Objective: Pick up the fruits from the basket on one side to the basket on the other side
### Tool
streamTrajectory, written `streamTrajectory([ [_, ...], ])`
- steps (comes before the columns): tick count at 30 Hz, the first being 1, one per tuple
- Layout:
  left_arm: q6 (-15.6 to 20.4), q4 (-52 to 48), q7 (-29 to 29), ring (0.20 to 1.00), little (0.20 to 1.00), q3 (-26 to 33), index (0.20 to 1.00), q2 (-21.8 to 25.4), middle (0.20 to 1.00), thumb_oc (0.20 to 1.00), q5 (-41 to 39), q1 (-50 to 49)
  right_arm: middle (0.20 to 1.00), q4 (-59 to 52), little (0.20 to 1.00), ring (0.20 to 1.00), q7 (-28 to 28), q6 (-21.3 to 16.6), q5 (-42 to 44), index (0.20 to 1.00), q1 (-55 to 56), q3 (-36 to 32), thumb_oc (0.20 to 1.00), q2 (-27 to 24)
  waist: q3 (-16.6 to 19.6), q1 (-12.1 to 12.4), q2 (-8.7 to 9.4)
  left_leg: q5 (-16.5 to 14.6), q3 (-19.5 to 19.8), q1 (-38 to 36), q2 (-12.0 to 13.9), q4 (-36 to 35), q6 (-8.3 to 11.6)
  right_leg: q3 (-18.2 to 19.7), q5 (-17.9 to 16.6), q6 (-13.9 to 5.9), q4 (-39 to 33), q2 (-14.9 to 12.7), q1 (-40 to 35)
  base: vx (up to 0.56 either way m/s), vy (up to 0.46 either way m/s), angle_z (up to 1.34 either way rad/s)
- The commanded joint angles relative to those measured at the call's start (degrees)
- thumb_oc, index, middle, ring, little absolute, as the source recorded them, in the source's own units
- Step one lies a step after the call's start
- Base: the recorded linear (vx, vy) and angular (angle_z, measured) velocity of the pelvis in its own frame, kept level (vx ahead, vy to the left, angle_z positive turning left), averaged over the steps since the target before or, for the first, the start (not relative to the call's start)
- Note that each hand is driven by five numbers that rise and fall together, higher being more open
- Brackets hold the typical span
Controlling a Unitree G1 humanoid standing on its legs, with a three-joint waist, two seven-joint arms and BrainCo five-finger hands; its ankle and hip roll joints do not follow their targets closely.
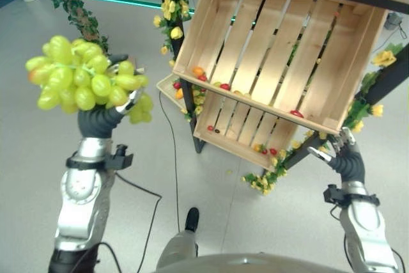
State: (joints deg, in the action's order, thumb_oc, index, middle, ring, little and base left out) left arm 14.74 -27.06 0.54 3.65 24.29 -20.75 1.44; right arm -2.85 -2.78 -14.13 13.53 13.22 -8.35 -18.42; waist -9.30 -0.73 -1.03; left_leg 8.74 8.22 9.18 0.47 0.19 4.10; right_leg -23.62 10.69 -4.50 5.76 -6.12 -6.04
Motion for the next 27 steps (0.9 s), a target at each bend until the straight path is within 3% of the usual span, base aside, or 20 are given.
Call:
streamTrajectory([
  [1, 3.0, 2.9, 1.5, 0.2, 0.2, -0.3, 0.2, 2.8, 0.2, 0.2, 2.6, 5.2, 1.0, 0.6, 1.0, 1.0, 0.5, -0.5, -0.7, 1.0, -4.7, 1.2, 1.0, -1.0, 3.1, -0.5, 1.49, -9.1, -2.8, -4.2, 1.2, 3.0, 1.98, 2.7, -0.7, 0.32, -2.6, 0.0, 0.9, 0.04, 0.061, -0.53],
  [7, 1.6, 16.9, 4.7, 0.2, 0.2, -3.8, 0.2, 5.0, 0.2, 0.2, 7.0, 13.4, 1.0, 1.6, 1.0, 1.0, 1.8, 0.8, -0.6, 1.0, -6.2, 3.4, 1.0, -1.8, 4.4, -3.8, 1.47, -11.8, -9.8, -7.9, 2.3, 3.7, 0.44, 10.9, -2.4, -0.9, -3.5, 0.3, 1.6, 0.06, 0.063, -0.66],
  [18, -1.3, 35.6, 7.1, 0.2, 0.2, -6.4, 0.2, 6.6, 0.2, 0.2, 10.6, 19.3, 1.0, 2.2, 1.0, 1.0, 2.3, 2.2, -0.1, 1.0, -6.2, 3.4, 1.0, -1.7, 5.8, -7.7, 1.11, -12.9, -17.6, -12.4, 3.6, 1.8, -0.21, 18.1, -4.5, -2.01, -5.1, 0.9, 2.2, 0.04, 0.041, -0.53],
  [27, -4.2, 51.9, 10.2, 0.2, 0.2, -8.9, 0.2, 10.2, 0.2, 0.2, 11.5, 29.1, 1.0, 1.9, 1.0, 1.0, 2.4, 2.2, 0.0, 1.0, -5.8, 4.3, 1.0, -1.8, 6.4, -10.0, 1.23, -13.5, -20.6, -14.1, 3.7, 1.4, -0.45, 20.6, -5.2, -2.67, -5.6, 1.3, 2.3, 0.03, 0.021, -0.23],
])
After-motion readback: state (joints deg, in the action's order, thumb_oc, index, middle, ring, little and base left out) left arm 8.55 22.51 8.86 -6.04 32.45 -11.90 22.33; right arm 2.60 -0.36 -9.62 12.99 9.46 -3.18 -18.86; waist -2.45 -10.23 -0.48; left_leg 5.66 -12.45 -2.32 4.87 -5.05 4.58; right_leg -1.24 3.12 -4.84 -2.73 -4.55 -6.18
